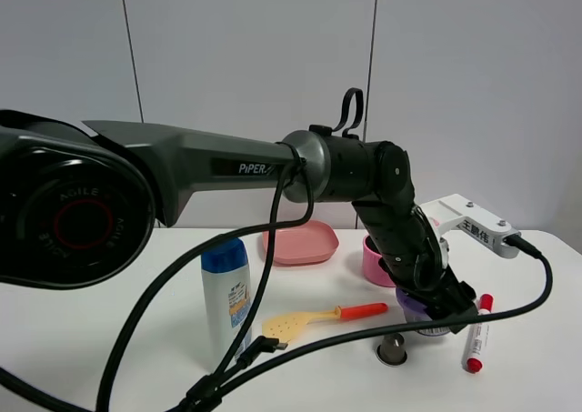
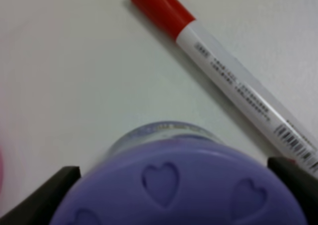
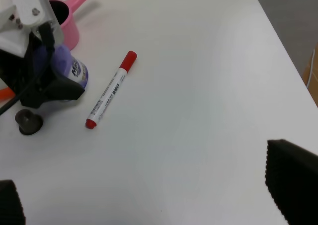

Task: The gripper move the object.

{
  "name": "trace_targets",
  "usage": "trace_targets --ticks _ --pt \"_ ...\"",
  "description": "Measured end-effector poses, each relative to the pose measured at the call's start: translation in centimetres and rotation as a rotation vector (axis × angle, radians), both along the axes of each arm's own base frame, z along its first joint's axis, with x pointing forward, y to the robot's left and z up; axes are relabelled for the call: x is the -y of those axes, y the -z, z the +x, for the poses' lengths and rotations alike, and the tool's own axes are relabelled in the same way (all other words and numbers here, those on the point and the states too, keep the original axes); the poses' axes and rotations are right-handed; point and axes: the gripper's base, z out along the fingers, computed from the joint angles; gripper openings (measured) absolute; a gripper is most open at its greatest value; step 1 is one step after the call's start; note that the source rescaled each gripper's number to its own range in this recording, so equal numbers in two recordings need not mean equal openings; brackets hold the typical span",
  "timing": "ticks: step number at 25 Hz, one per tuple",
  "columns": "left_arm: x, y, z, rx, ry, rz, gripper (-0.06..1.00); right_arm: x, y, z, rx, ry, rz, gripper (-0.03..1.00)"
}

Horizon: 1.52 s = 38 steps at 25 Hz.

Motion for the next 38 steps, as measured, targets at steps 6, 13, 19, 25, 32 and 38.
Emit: trace_targets --ticks 6,13,19,25,32,38 --pt "0.1 0.0 -0.1 0.0 0.003 0.0 0.02 0.0 0.0 0.0 0.0 0.0 0.0 1.0" --pt "0.0 -0.1 -0.2 -0.008 0.006 0.007 0.6 0.0 0.0 0.0 0.0 0.0 0.0 1.0" --pt "-0.4 -3.2 -0.5 -0.042 0.035 0.078 0.8 0.0 0.0 0.0 0.0 0.0 0.0 1.0" --pt "-3.2 -15.9 -0.8 0.101 -0.021 0.094 0.8 0.0 0.0 0.0 0.0 0.0 0.0 1.0" --pt "-12.2 -27.2 -1.0 0.2 -0.177 0.05 0.8 0.0 0.0 0.0 0.0 0.0 0.0 1.0" --pt "-23.7 -30.4 -2.4 0.24 -0.385 0.222 0.8 0.0 0.0 0.0 0.0 0.0 0.0 1.0"
